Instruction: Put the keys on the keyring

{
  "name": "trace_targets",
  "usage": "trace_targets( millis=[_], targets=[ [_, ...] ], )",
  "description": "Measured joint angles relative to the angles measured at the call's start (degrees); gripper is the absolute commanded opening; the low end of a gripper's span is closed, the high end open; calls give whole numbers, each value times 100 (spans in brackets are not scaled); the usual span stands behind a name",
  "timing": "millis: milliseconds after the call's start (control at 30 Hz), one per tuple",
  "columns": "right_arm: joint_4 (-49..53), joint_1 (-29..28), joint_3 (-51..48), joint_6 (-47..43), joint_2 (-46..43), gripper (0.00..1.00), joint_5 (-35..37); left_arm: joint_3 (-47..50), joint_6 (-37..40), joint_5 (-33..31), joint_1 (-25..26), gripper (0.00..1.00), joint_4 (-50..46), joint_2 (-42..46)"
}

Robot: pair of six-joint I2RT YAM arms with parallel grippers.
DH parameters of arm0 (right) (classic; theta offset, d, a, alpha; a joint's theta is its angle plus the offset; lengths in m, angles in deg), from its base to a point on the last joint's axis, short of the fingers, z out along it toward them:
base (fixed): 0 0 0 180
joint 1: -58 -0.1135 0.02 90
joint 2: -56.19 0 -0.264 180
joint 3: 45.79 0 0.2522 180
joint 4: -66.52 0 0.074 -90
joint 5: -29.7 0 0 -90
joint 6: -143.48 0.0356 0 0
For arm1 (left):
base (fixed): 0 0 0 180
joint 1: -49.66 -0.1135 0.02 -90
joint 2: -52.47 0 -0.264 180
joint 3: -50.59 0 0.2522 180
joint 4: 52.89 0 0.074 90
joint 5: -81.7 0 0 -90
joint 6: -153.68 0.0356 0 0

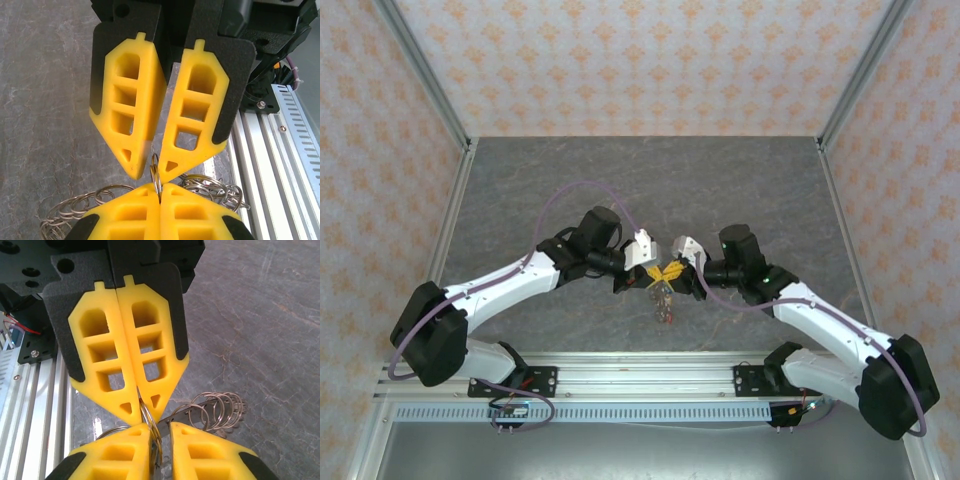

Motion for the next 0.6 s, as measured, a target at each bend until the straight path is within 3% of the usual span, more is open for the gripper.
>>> trace_targets(
  millis=[600],
  targets=[
    [-1167,129,-553,494,-17,21,-125,168,-160,83,-70,0,337,0]
  ],
)
